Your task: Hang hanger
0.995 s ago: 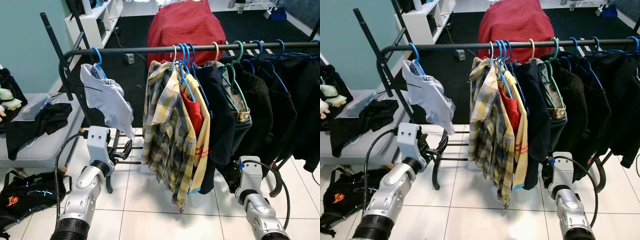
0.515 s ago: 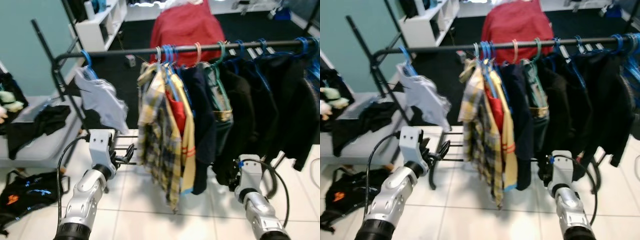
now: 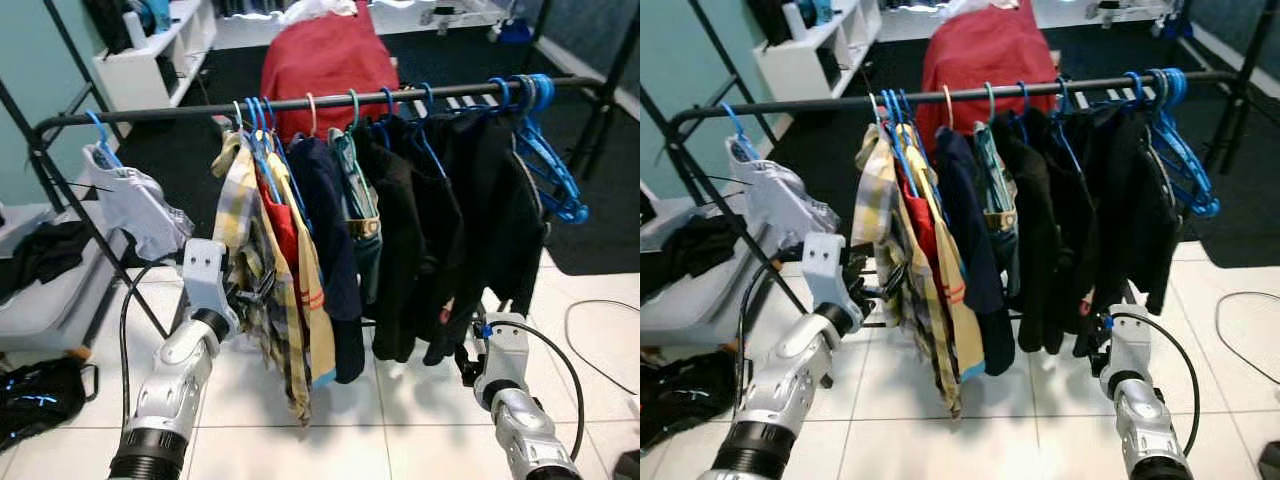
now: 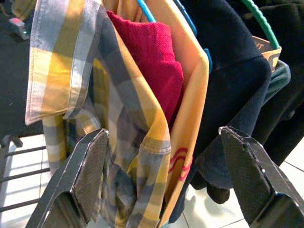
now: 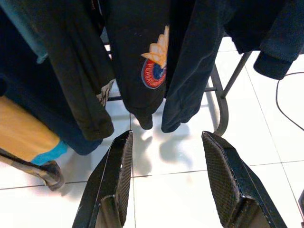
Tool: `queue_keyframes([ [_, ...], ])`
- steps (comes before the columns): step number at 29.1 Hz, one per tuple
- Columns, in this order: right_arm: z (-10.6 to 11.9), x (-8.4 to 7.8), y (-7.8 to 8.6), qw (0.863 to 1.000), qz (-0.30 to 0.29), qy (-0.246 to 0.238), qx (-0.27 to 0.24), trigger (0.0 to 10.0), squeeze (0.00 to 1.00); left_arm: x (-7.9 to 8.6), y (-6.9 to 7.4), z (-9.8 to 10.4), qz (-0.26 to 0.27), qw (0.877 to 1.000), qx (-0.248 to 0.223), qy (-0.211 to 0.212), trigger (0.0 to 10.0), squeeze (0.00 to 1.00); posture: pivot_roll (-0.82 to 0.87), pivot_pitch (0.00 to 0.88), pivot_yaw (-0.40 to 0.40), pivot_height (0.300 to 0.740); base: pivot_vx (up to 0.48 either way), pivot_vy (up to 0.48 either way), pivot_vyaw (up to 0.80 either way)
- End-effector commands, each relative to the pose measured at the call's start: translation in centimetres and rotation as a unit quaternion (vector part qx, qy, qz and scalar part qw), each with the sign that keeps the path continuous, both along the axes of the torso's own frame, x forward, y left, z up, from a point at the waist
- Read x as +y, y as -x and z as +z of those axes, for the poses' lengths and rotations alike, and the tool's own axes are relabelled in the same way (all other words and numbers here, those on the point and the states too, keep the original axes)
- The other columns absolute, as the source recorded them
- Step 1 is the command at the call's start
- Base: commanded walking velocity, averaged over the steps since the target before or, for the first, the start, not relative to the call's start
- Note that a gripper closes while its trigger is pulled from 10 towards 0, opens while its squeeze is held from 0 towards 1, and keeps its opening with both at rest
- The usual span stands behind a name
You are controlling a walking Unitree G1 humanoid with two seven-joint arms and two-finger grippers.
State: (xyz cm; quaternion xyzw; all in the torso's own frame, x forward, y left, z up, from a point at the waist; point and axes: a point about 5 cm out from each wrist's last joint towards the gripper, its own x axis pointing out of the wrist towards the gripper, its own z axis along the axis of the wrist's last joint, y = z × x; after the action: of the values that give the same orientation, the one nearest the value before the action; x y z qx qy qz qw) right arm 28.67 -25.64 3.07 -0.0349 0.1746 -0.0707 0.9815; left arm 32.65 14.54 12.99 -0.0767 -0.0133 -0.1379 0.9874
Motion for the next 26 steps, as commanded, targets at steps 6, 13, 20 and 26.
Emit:
queue_keyframes([
  [6, -0.1, 0.5, 0.0, 1.000, 0.004, -0.007, -0.001, 10.0, 0.00, 0.4, -1.1, 0.6, 0.007, 1.000, -0.002, -0.013, 10.0, 0.00, -0.11, 0.133, 0.071, 0.740, 0.000, 0.000, 0.00],
  [13, 0.3, 0.7, -0.3, 1.000, 0.013, -0.007, -0.011, 10.0, 0.00, 0.1, -1.7, 0.5, 0.010, 1.000, 0.003, -0.001, 10.0, 0.00, -0.13, 0.128, 0.069, 0.740, 0.000, 0.000, 0.00],
  [20, 0.9, 1.1, -0.8, 0.999, 0.034, -0.013, -0.027, 10.0, 0.00, 1.1, -1.3, -1.2, 0.039, 0.999, 0.030, 0.013, 10.0, 0.00, -0.13, 0.123, 0.052, 0.740, 0.114, 0.000, 0.00],
  [26, 1.2, 0.9, -1.0, 0.999, 0.041, -0.010, -0.026, 10.0, 0.00, 1.8, -0.8, -2.1, 0.056, 0.997, 0.042, 0.017, 10.0, 0.00, -0.13, 0.126, 0.038, 0.740, 0.274, 0.000, 0.00],
])
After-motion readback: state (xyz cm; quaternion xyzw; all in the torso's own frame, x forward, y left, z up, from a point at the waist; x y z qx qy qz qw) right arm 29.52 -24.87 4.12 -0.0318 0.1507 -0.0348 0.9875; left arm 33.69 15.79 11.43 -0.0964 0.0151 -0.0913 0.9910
